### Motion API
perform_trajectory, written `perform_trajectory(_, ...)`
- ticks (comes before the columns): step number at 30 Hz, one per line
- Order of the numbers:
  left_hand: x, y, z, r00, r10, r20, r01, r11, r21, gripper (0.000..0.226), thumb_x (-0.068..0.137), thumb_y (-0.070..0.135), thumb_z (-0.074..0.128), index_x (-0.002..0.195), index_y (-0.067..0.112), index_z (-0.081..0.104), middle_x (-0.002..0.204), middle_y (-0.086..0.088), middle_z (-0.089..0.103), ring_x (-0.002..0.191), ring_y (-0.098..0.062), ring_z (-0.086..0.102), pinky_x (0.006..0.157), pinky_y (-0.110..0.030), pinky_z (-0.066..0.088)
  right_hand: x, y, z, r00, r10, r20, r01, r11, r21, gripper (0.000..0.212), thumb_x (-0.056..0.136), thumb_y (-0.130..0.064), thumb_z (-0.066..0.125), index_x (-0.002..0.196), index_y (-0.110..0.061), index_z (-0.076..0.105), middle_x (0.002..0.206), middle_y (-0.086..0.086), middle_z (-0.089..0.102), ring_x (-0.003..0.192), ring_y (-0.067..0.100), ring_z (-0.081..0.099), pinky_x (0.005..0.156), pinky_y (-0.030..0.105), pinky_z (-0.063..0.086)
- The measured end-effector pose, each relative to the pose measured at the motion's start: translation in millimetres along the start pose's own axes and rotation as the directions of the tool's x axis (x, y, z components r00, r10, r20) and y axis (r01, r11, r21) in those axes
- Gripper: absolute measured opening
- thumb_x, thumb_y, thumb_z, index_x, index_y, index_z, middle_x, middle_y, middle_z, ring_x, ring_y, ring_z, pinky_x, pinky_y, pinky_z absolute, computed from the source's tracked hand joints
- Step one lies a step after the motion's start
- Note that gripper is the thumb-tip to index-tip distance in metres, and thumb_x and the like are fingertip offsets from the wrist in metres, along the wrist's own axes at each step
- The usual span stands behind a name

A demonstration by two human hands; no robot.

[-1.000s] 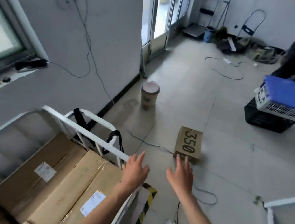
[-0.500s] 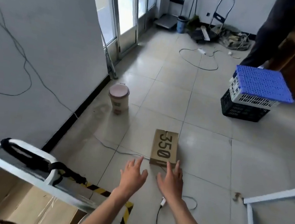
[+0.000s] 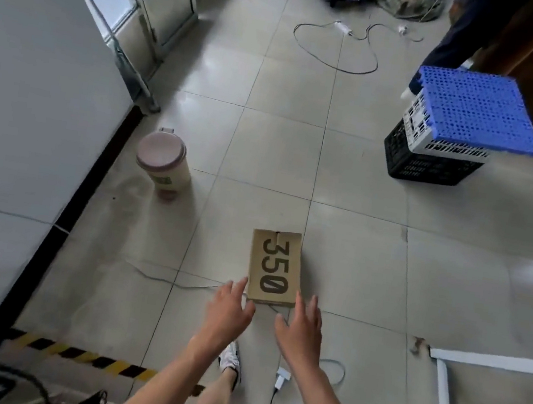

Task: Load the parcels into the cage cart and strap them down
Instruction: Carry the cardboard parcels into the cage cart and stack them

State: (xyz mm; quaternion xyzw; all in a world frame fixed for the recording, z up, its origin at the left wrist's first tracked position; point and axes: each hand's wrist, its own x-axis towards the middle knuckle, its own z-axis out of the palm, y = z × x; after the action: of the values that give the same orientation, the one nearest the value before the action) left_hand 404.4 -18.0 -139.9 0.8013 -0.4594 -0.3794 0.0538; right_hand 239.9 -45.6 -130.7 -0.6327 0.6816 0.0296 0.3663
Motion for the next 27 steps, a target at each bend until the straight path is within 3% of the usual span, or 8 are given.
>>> perform_trajectory(7,141.8,24.1,-29.1,0.995,0.029,0.095,-0.045,0.985,0.167,0.065,0.099,0.041,0.046,0.158,0.028,0.022,0.161,-0.012,0.029,0.148,-0.031,0.027,0.115,-0.055,0.027,107.2,-14.3,1.9,0.988,0.146,0.042,-0.150,0.979,0.139,0.073,0.096,-0.041,0.048,0.160,-0.026,0.015,0.168,0.007,0.004,0.152,0.030,0.013,0.120,0.045,0.022)
perform_trajectory(12,230.0,30.5,-6.5,0.984,0.060,0.165,-0.101,0.963,0.251,0.067,0.099,0.043,0.047,0.158,0.028,0.020,0.161,-0.013,0.029,0.148,-0.031,0.026,0.115,-0.055,0.028,174.0,-0.6,24.1,0.973,0.217,0.078,-0.228,0.953,0.198,0.072,0.095,-0.038,0.049,0.158,-0.025,0.018,0.166,0.007,0.012,0.150,0.029,0.019,0.118,0.045,0.028)
perform_trajectory(15,270.1,34.5,-3.3,0.980,0.152,0.125,-0.183,0.939,0.290,0.073,0.097,0.045,0.049,0.159,0.029,0.015,0.159,-0.012,0.032,0.146,-0.032,0.029,0.114,-0.059,0.028,205.9,1.4,27.9,0.983,0.174,0.058,-0.181,0.969,0.170,0.071,0.094,-0.036,0.050,0.158,-0.022,0.021,0.165,0.010,0.017,0.149,0.031,0.022,0.118,0.046,0.029)
perform_trajectory(21,381.8,-1.8,99.4,0.952,0.158,0.264,-0.248,0.900,0.358,0.086,0.096,0.048,0.054,0.159,0.030,-0.001,0.163,-0.013,0.023,0.151,-0.033,0.019,0.117,-0.063,0.021,301.8,65.6,110.7,0.970,0.236,0.064,-0.244,0.955,0.171,0.068,0.093,-0.026,0.053,0.155,-0.015,0.028,0.161,0.012,0.028,0.148,0.029,0.026,0.117,0.044,0.030)
perform_trajectory(27,497.6,-38.6,174.0,0.932,0.197,0.303,-0.319,0.842,0.434,0.106,0.090,0.048,0.065,0.158,0.024,-0.012,0.166,-0.013,0.013,0.153,-0.033,0.010,0.118,-0.065,0.013,379.0,114.3,204.3,0.951,0.302,0.059,-0.308,0.929,0.206,0.069,0.092,-0.021,0.051,0.156,-0.016,0.026,0.159,0.008,0.033,0.145,0.026,0.032,0.111,0.041,0.036)
